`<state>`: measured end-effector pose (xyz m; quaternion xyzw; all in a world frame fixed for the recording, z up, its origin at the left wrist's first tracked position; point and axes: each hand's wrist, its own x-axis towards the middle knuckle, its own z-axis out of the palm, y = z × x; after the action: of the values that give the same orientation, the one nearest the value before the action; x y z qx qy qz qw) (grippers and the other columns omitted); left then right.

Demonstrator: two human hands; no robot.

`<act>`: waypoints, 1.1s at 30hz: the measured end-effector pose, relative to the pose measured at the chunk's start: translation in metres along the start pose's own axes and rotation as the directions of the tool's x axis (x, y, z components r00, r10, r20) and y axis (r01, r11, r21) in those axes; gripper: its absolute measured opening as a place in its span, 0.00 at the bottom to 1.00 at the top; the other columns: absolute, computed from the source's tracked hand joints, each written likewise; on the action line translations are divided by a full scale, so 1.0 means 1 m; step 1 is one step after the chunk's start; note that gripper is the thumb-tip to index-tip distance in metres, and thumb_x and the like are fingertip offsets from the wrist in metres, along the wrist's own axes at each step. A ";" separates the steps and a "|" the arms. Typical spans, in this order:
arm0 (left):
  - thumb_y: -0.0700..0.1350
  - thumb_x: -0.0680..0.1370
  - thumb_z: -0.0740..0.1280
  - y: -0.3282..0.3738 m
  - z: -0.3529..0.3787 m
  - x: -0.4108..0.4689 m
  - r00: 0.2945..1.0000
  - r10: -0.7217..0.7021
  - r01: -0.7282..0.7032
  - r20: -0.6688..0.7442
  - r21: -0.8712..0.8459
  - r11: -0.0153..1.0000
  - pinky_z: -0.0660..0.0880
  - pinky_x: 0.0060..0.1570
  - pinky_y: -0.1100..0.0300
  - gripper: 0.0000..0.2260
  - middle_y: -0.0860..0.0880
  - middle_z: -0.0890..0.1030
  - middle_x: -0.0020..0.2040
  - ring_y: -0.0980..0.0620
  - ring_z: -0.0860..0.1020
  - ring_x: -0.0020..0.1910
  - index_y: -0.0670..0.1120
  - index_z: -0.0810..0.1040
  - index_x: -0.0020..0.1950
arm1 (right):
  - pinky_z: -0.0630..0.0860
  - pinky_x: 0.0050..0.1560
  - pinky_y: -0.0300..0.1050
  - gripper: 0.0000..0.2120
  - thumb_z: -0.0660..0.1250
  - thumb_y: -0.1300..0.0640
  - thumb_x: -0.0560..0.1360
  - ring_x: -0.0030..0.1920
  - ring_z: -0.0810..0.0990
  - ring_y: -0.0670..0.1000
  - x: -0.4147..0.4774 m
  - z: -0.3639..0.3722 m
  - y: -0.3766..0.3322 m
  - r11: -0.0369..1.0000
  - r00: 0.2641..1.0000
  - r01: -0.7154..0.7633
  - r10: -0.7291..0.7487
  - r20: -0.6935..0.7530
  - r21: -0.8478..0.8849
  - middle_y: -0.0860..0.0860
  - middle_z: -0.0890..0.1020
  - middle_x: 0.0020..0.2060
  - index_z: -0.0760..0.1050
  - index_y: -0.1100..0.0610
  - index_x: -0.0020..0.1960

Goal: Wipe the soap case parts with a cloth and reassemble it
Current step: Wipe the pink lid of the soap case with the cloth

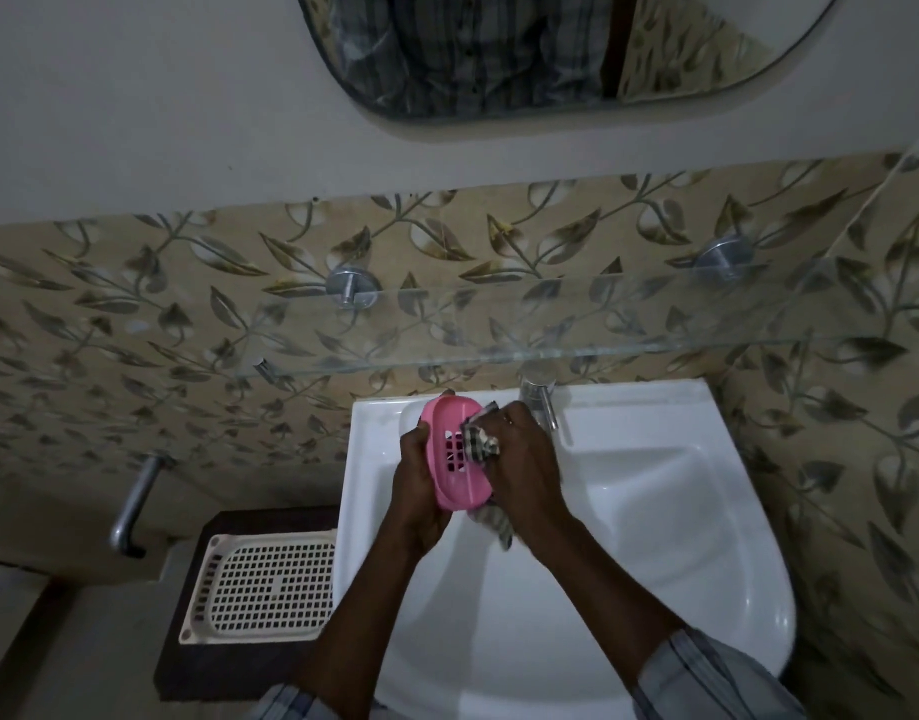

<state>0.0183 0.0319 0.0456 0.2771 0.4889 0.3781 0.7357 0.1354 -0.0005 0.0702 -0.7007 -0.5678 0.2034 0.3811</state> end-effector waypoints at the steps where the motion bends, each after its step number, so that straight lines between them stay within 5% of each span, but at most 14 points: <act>1: 0.57 0.85 0.49 0.003 0.001 0.001 1.000 -0.003 0.003 -0.007 0.027 1.000 0.77 0.55 0.45 0.22 0.43 0.81 0.55 0.44 0.79 0.54 0.45 0.74 0.66 | 0.80 0.47 0.53 0.05 0.66 0.67 0.76 0.47 0.80 0.56 0.005 0.002 -0.003 1.000 0.999 -0.018 0.018 -0.027 0.018 0.56 0.78 0.48 0.79 0.62 0.50; 4: 0.54 0.86 0.49 0.005 -0.004 0.002 1.000 0.018 -0.016 -0.018 0.093 0.996 0.75 0.61 0.42 0.22 0.41 0.80 0.53 0.41 0.78 0.55 0.42 0.75 0.65 | 0.79 0.47 0.54 0.10 0.65 0.66 0.76 0.48 0.79 0.56 0.006 0.007 -0.004 0.999 0.999 -0.038 0.037 -0.036 -0.031 0.56 0.77 0.52 0.79 0.59 0.56; 8: 0.56 0.85 0.49 -0.005 -0.006 -0.003 1.000 0.004 -0.004 -0.006 0.055 0.998 0.83 0.44 0.52 0.21 0.47 0.88 0.44 0.45 0.83 0.50 0.49 0.80 0.56 | 0.80 0.49 0.49 0.12 0.66 0.67 0.75 0.49 0.81 0.58 -0.018 0.017 -0.004 0.990 0.997 -0.083 0.083 -0.008 -0.111 0.58 0.79 0.53 0.78 0.62 0.58; 11: 0.55 0.86 0.48 -0.020 -0.001 -0.007 0.999 0.054 -0.053 0.000 0.086 0.995 0.82 0.47 0.53 0.22 0.47 0.88 0.46 0.46 0.84 0.50 0.48 0.80 0.58 | 0.79 0.42 0.40 0.07 0.69 0.70 0.73 0.44 0.82 0.56 -0.008 0.015 -0.004 0.992 0.983 -0.113 0.120 -0.140 0.059 0.59 0.81 0.44 0.81 0.65 0.50; 14: 0.50 0.87 0.48 -0.018 0.002 -0.004 0.995 0.095 -0.098 0.021 0.165 0.981 0.82 0.40 0.64 0.18 0.54 0.88 0.42 0.53 0.86 0.45 0.50 0.78 0.57 | 0.79 0.44 0.41 0.11 0.68 0.70 0.73 0.45 0.81 0.53 0.002 0.006 0.000 0.996 0.994 0.003 0.006 -0.108 0.085 0.57 0.80 0.45 0.82 0.63 0.54; 19: 0.49 0.87 0.53 -0.016 -0.001 -0.001 0.996 0.075 -0.083 0.038 0.266 0.960 0.80 0.42 0.64 0.16 0.41 0.81 0.59 0.50 0.81 0.52 0.45 0.75 0.66 | 0.75 0.44 0.50 0.16 0.65 0.69 0.73 0.45 0.78 0.59 -0.006 0.001 0.018 0.981 0.985 0.132 -0.114 0.131 -0.139 0.57 0.77 0.51 0.79 0.58 0.58; 24: 0.54 0.86 0.50 -0.013 0.005 0.004 0.998 0.059 -0.063 0.025 0.212 0.975 0.81 0.40 0.63 0.17 0.46 0.82 0.53 0.51 0.83 0.49 0.50 0.77 0.61 | 0.78 0.46 0.50 0.14 0.66 0.69 0.74 0.47 0.79 0.56 0.006 -0.001 0.015 0.989 0.997 0.078 -0.077 0.015 -0.129 0.57 0.78 0.52 0.80 0.59 0.58; 28: 0.57 0.85 0.50 -0.007 0.003 0.011 1.000 0.019 -0.019 -0.005 0.079 0.997 0.82 0.34 0.61 0.20 0.45 0.83 0.50 0.48 0.83 0.47 0.48 0.75 0.64 | 0.81 0.48 0.53 0.09 0.68 0.67 0.76 0.48 0.82 0.57 -0.011 0.003 0.014 0.987 0.996 0.055 -0.045 0.074 -0.150 0.58 0.81 0.50 0.78 0.62 0.56; 31: 0.59 0.84 0.50 -0.005 -0.002 0.016 0.999 0.040 -0.039 0.007 -0.032 0.999 0.84 0.41 0.55 0.25 0.43 0.87 0.46 0.47 0.86 0.44 0.43 0.77 0.64 | 0.79 0.50 0.51 0.08 0.65 0.69 0.75 0.48 0.81 0.57 -0.029 0.009 0.013 0.994 0.993 0.023 -0.010 0.114 -0.110 0.59 0.81 0.48 0.78 0.64 0.53; 33: 0.60 0.83 0.50 -0.010 -0.001 0.015 0.999 0.030 -0.028 0.019 -0.086 0.996 0.83 0.46 0.53 0.28 0.40 0.87 0.50 0.45 0.86 0.47 0.40 0.77 0.65 | 0.79 0.50 0.48 0.08 0.65 0.70 0.74 0.47 0.81 0.55 -0.038 0.013 0.005 0.995 0.995 -0.102 0.101 0.019 0.017 0.58 0.83 0.46 0.80 0.64 0.50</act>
<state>0.0242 0.0387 0.0298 0.2561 0.4606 0.4067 0.7462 0.1189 -0.0328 0.0520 -0.7233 -0.5330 0.2338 0.3716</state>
